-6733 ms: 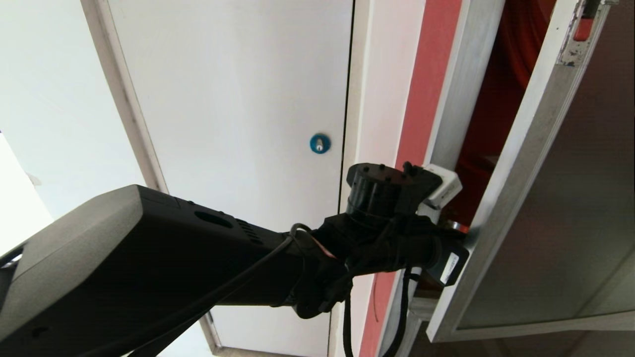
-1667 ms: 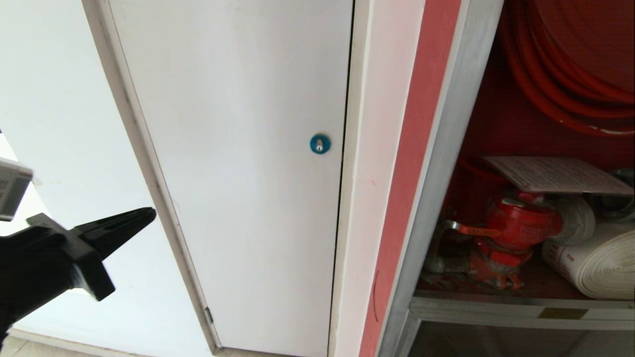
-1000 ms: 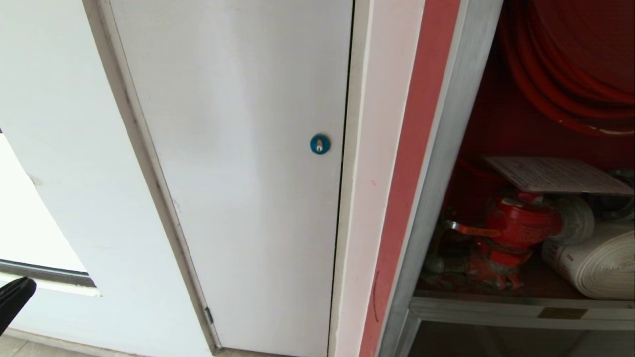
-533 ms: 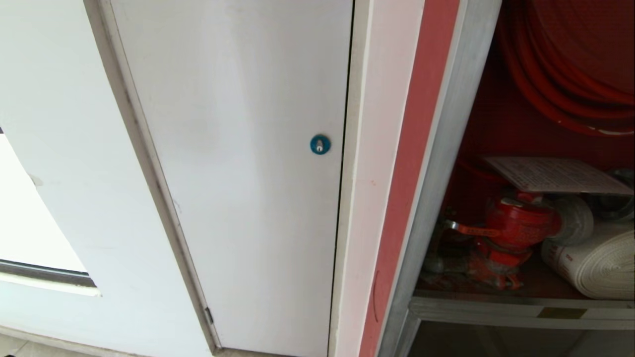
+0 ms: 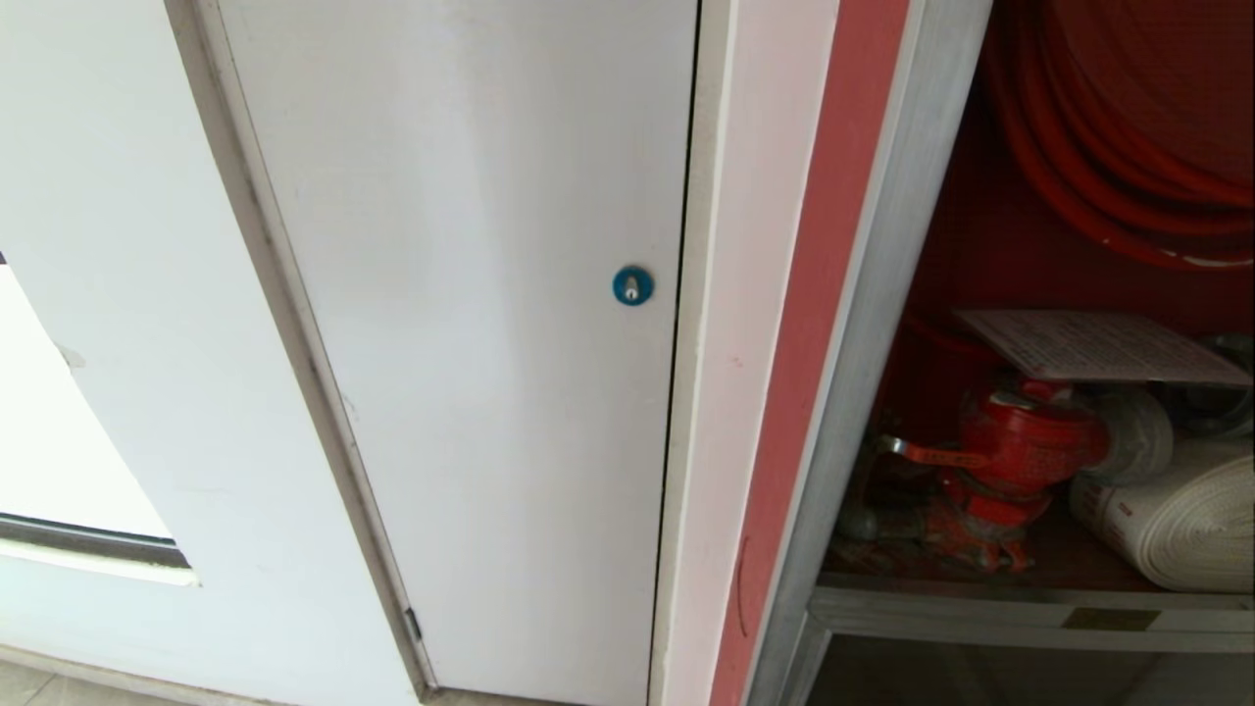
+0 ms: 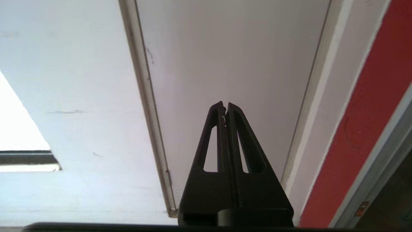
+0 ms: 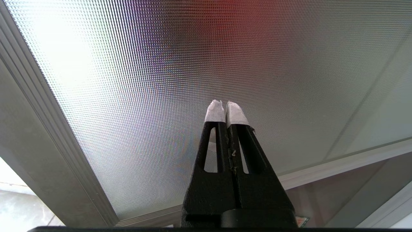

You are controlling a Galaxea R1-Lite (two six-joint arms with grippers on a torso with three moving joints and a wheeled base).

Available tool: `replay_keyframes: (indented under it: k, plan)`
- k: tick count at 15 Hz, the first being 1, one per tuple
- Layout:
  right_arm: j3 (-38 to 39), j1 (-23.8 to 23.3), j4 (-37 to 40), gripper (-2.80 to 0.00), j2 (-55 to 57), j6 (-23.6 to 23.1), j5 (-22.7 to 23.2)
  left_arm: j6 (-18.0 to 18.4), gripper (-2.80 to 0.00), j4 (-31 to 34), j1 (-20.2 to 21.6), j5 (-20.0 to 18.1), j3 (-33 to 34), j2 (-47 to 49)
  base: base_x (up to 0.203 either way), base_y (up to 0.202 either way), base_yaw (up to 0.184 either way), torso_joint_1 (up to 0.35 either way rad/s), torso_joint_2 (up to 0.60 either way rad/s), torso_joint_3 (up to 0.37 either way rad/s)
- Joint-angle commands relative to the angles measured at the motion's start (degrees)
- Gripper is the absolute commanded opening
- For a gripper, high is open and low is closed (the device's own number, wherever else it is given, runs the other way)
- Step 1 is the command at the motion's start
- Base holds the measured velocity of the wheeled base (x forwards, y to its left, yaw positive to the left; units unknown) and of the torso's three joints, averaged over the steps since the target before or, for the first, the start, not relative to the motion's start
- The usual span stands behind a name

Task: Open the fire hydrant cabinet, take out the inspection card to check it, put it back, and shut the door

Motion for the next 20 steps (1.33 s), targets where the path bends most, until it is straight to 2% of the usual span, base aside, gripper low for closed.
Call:
replay_keyframes:
  k: [1,3,4,6,9,20]
  plan:
    - [0.00,0.02,-0.01,-2.80,-0.01,-0.02,-0.01,0.72,-2.80,-0.07,0.02,1.78,0.48,-0.30,0.000,0.000,0.000,0.000,0.00,0.000]
    - [0.00,0.02,-0.01,-2.80,-0.01,-0.01,0.06,6.57,-2.80,0.43,0.02,4.71,1.56,-0.31,0.000,0.000,0.000,0.000,0.00,0.000]
    - [0.00,0.02,-0.01,-2.80,-0.01,-0.02,-0.01,8.06,-2.80,2.66,0.02,6.66,1.73,-0.38,0.000,0.000,0.000,0.000,0.00,0.000]
    - [0.00,0.02,-0.01,-2.80,-0.01,-0.02,0.07,6.75,-2.80,4.94,0.02,6.61,1.74,-0.36,0.000,0.000,0.000,0.000,0.00,0.000]
    - [0.00,0.02,-0.01,-2.80,-0.01,-0.02,-0.01,2.32,-2.80,5.38,0.02,6.56,1.74,-0.34,0.000,0.000,0.000,0.000,0.00,0.000]
    - [0.00,0.02,-0.01,-2.80,-0.01,-0.02,-0.01,1.99,-2.80,5.38,0.02,6.65,1.74,-0.30,0.000,0.000,0.000,0.000,0.00,0.000]
